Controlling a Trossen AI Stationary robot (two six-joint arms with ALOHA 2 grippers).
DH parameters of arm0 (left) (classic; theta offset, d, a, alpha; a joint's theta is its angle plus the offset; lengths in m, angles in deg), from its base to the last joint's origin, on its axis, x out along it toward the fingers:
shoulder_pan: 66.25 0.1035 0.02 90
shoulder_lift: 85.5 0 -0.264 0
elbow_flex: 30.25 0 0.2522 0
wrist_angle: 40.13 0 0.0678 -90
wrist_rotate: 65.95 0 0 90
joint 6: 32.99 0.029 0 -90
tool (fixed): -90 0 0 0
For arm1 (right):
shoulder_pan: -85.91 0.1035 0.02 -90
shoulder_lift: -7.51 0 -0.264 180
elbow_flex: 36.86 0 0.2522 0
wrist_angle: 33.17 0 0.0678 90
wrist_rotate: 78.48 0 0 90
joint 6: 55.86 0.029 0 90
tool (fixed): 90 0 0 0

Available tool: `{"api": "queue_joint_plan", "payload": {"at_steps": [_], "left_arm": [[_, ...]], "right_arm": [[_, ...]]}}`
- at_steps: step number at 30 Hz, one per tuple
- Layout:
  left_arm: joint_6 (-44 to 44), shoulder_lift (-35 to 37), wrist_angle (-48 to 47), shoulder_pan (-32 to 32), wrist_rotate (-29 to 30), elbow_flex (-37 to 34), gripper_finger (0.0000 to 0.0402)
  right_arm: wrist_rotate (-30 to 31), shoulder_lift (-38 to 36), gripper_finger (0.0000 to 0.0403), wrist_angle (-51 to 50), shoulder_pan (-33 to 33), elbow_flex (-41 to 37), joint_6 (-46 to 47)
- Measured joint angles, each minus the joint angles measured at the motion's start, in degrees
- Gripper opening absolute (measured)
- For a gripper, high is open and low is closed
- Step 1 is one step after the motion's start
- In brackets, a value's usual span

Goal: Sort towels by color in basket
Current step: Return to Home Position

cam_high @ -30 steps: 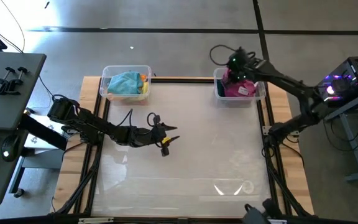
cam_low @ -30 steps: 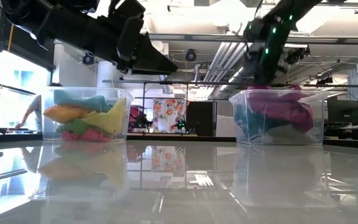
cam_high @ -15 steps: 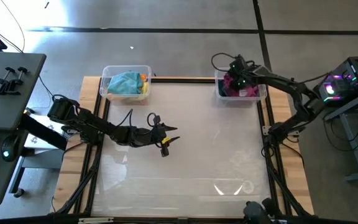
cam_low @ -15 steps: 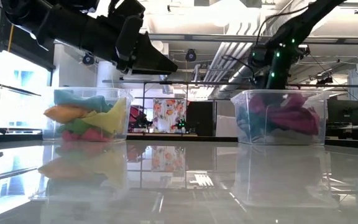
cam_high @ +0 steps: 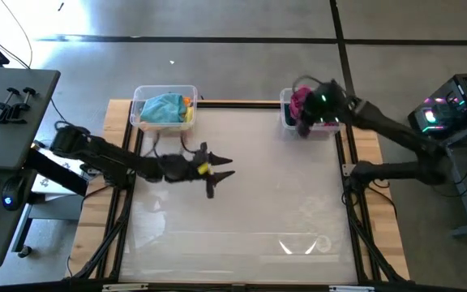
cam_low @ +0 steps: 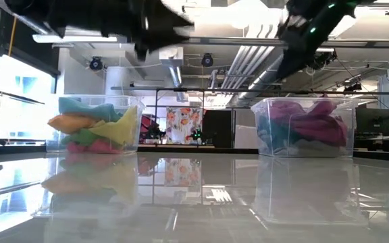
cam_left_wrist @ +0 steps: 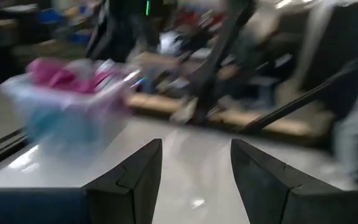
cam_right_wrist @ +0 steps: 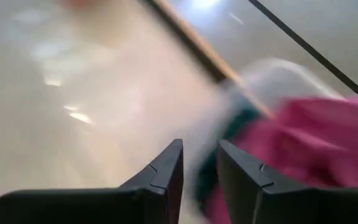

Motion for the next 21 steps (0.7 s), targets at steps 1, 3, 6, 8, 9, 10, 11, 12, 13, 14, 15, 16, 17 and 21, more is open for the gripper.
{"api": "queue_joint_plan", "payload": {"at_steps": [1,3,6,8,9,10,11,12,13,14,15,16,17,21], "left_arm": [[-0.16,1.7,0.18,1.07,-3.66,0.0,0.0179],[0.23,4.96,-0.19,2.98,-9.31,0.0,0.0179],[1.38,9.38,-2.76,5.6,-12.03,0.0,0.0179],[1.79,12.09,-5.7,7.39,-12.06,0.0,0.0179],[1.79,13.28,-7.07,8.19,-12.01,0.0,0.0179],[1.56,14.33,-8.34,8.9,-11.98,0.0,0.0179],[1.1,15.26,-9.29,9.53,-11.91,0.0,0.0179],[0.5,16.08,-9.99,9.91,-11.92,0.02,0.0179],[0.26,16.74,-10.37,10.13,-11.94,0.01,0.0179],[0.02,17.34,-10.75,10.29,-11.98,0.01,0.0179],[-0.12,17.9,-11.17,10.32,-11.9,0.01,0.0179],[-0.13,18.37,-11.38,10.29,-11.37,0.02,0.0179],[-0.11,18.81,-11.57,10.29,-10.43,0.02,0.0179],[0.07,20.23,-11.58,10.29,-5.92,0.02,0.0179]], "right_arm": [[-2.36,-2.48,0.0087,2.03,1.7,-2.42,0.07],[-6.65,-7.75,0.0085,7.5,5.05,-8.34,1.25],[-11.58,-15.79,0.0083,16.72,10.41,-18.13,5.83],[-13.97,-20.79,0.0083,22.53,14.23,-24.43,8.26],[-14.61,-23.14,0.0083,25.15,16.12,-27.53,8.92],[-14.95,-25.31,0.0083,27.48,17.9,-30.39,9.79],[-14.9,-27.36,0.0082,29.61,19.66,-32.95,10.62],[-14.94,-29.18,0.0082,31.88,21.27,-35.31,11.42],[-14.96,-30.88,0.0082,33.75,22.82,-37.3,12.35],[-14.99,-32.54,0.0082,35.33,24.36,-39.09,13.03],[-15.17,-33.94,0.0082,36.74,25.81,-40.76,13.22],[-15.54,-35.21,0.0082,37.91,27.26,-42.18,13.25],[-16.16,-36.38,0.0082,38.82,28.61,-43.5,12.83],[-18.83,-40.82,0.0082,40.41,32.5,-47.83,8.29]]}}
